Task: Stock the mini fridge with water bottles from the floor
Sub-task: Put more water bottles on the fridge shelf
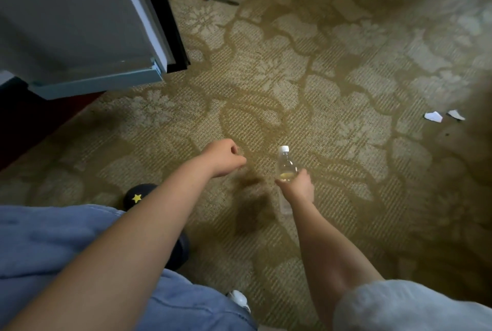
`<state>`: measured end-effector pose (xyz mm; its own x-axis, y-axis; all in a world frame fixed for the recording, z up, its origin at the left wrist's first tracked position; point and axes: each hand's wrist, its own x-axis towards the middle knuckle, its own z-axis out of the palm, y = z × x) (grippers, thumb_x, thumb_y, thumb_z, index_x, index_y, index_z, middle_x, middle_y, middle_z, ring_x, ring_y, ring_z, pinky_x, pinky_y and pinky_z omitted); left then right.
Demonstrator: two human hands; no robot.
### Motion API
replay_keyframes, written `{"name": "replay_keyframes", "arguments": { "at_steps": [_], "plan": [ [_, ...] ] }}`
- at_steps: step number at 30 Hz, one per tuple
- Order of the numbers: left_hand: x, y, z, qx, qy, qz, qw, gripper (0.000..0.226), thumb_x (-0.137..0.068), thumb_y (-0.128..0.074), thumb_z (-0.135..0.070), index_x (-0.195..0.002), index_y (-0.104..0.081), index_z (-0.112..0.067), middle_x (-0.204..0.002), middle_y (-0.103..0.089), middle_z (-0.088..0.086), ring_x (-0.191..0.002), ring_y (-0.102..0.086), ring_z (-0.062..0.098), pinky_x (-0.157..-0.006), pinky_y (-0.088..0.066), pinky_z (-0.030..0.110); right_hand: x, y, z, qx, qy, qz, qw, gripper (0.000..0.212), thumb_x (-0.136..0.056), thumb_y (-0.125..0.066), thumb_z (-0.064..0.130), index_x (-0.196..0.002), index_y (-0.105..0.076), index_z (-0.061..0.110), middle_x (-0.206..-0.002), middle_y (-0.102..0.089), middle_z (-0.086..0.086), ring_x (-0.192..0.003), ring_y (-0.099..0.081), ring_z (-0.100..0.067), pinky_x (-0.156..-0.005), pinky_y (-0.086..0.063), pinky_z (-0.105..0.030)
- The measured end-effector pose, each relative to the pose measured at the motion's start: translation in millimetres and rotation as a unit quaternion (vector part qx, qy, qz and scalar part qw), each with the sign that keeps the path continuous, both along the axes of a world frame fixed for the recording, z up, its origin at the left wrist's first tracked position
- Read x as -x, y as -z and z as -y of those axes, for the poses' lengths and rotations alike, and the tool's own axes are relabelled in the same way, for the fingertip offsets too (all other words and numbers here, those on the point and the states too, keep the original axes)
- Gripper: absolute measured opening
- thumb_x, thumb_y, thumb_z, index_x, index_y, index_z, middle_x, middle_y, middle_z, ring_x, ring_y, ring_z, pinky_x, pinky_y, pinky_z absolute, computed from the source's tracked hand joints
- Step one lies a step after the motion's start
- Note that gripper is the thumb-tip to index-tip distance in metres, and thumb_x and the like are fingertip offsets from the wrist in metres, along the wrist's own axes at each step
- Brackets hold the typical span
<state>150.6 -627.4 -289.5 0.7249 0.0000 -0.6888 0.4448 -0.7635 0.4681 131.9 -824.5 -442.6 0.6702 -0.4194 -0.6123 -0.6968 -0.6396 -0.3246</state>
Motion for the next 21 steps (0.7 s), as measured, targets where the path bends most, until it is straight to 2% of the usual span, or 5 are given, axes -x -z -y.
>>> {"name": "replay_keyframes", "arguments": {
  "at_steps": [3, 7, 13, 18, 21],
  "plan": [
    [-6.6, -12.3, -13.9, 0.012, -0.072, 0.020, 0.997, 0.034, -0.089, -0.057, -0.032, -0.114, -0.053, -0.011, -0.112, -0.055, 0.007, -0.093, -0.050, 0.022, -0.078, -0.043, 0.035, -15.6, -30.8, -40.5, -0.092, 0.006, 0.050, 0.995, 0.062, -0.073, -0.074, 0.046, -0.121, -0.049, 0.017, -0.116, -0.062, -0.003, -0.101, -0.062, -0.025, -0.075, -0.049, -0.034],
    [-10.5, -40.0, -42.4, 0.051, -0.180, 0.050, 0.981, 0.054, -0.087, -0.059, -0.041, -0.129, -0.044, -0.010, -0.132, -0.048, 0.006, -0.111, -0.048, 0.025, -0.083, -0.039, 0.034, -34.7, -85.4, -98.0, -0.168, -0.032, 0.140, 0.975, 0.053, -0.070, -0.074, 0.049, -0.109, -0.052, 0.022, -0.106, -0.065, 0.002, -0.089, -0.061, -0.018, -0.076, -0.051, -0.034],
    [-9.1, -107.0, -119.1, 0.164, -0.338, 0.144, 0.916, 0.090, -0.077, -0.066, -0.055, -0.147, -0.027, -0.014, -0.149, -0.036, 0.004, -0.132, -0.041, 0.025, -0.100, -0.038, 0.042, -43.8, -198.4, -183.2, -0.300, -0.170, 0.267, 0.900, 0.043, -0.068, -0.081, 0.037, -0.098, -0.054, 0.022, -0.083, -0.057, 0.016, -0.075, -0.055, -0.002, -0.069, -0.046, -0.025],
    [16.3, -178.3, -185.7, 0.221, -0.391, 0.274, 0.851, 0.073, -0.064, -0.076, -0.053, -0.124, -0.054, -0.017, -0.124, -0.061, 0.000, -0.114, -0.058, 0.016, -0.095, -0.047, 0.037, -29.4, -278.7, -261.8, -0.336, -0.297, 0.339, 0.827, 0.042, -0.064, -0.084, 0.035, -0.089, -0.053, 0.022, -0.078, -0.057, 0.012, -0.069, -0.053, -0.003, -0.060, -0.041, -0.023],
    [41.6, -212.8, -225.5, 0.236, -0.423, 0.362, 0.797, 0.025, -0.083, -0.068, -0.038, -0.097, -0.061, -0.019, -0.101, -0.066, -0.002, -0.089, -0.064, 0.009, -0.067, -0.045, 0.021, -10.9, -317.2, -310.9, -0.344, -0.365, 0.369, 0.783, 0.045, -0.063, -0.084, 0.038, -0.090, -0.051, 0.021, -0.076, -0.055, 0.013, -0.068, -0.052, -0.001, -0.060, -0.041, -0.022]
  ]
}}
